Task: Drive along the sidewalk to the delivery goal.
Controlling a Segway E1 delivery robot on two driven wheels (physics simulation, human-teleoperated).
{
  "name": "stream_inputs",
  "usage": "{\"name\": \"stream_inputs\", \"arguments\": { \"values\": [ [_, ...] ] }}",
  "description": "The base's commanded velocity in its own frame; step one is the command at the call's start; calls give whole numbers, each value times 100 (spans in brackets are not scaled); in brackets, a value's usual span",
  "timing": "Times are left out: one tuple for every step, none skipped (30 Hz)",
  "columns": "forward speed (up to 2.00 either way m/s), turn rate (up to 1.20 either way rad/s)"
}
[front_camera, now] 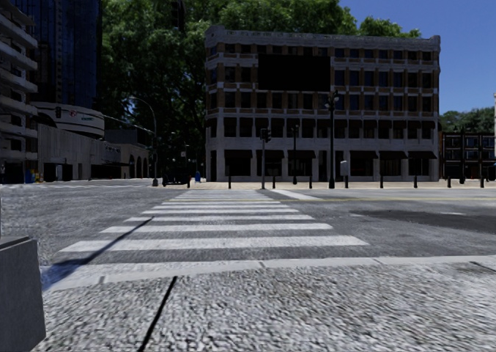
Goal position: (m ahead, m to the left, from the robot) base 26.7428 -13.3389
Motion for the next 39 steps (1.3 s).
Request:
{"name": "stream_inputs", "arguments": {
  "values": [
    [200,27],
    [200,28],
    [200,28],
    [200,28],
    [200,28],
    [200,28],
    [200,28],
    [200,28],
    [200,28],
    [200,27],
    [200,9],
    [200,0],
    [200,0],
    [200,0],
    [200,0],
    [200,3],
    [200,3],
    [200,9],
    [200,12],
    [200,17],
    [200,17],
    [200,25],
    [200,27],
    [200,27],
    [200,31],
    [200,35],
    [200,40],
    [200,40],
    [200,41],
    [200,41],
    [200,41],
    [200,41],
    [200,41],
    [200,41],
    [200,41],
    [200,41],
    [200,37],
    [200,0],
    [200,0]
  ]
}}
